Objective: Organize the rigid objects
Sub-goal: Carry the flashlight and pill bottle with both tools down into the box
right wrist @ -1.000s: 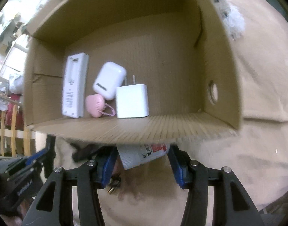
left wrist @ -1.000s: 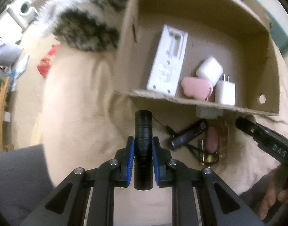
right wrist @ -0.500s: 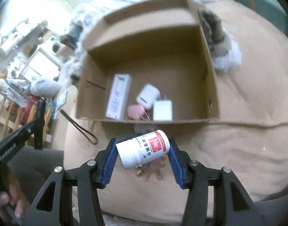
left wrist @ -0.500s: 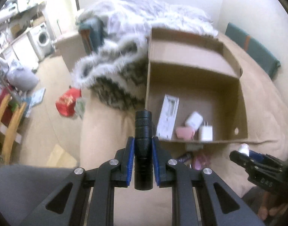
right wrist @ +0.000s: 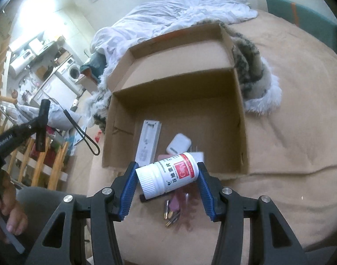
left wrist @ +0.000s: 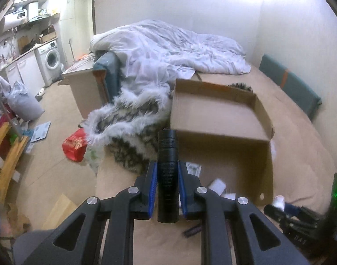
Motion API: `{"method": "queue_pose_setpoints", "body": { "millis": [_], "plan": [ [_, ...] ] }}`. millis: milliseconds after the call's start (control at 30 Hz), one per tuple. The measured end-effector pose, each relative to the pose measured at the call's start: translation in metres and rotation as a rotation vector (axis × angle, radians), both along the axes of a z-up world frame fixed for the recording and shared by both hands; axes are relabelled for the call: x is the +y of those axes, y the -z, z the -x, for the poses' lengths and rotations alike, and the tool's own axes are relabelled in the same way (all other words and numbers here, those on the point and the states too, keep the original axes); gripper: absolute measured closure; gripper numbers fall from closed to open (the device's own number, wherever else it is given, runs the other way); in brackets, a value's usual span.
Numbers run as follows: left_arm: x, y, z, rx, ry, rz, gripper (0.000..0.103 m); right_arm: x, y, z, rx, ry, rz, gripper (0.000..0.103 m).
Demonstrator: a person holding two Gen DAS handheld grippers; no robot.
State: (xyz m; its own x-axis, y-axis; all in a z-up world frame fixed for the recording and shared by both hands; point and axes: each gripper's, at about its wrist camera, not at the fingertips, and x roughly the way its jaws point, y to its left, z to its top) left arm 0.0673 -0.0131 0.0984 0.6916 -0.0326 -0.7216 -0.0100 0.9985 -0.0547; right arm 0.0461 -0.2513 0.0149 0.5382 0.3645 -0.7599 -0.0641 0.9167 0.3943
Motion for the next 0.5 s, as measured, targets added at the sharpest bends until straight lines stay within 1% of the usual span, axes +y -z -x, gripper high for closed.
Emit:
{"method": "queue_pose_setpoints", "body": {
  "millis": [133, 200, 267, 333, 400, 500],
  "plan": [
    [-0.013, 0.0, -0.024, 0.004, 0.028, 0.022, 0.087, -0.006, -0.003, -0.02, -0.005, 0.013, 0.0, 0.048],
    [-0.019, 0.0, -0.037, 0.006, 0.045, 0.052, 0.087, -0.009, -0.004, -0.032, -0.006, 0.02, -0.003, 0.048],
    [-0.025, 0.001, -0.047, 0.001, 0.064, 0.076, 0.087, -0.011, -0.007, -0.045, -0.012, 0.027, -0.002, 0.048],
    [-0.035, 0.004, -0.057, -0.018, 0.093, 0.079, 0.087, -0.013, -0.008, -0.058, -0.019, 0.034, -0.002, 0.048],
    [-0.042, 0.01, -0.065, -0.018, 0.124, 0.089, 0.087, -0.018, -0.008, -0.071, -0.029, 0.053, -0.003, 0.048],
    [-0.051, 0.034, -0.08, 0.037, 0.167, 0.117, 0.087, -0.028, 0.003, -0.091, -0.017, 0.071, -0.039, 0.048]
  ]
}}
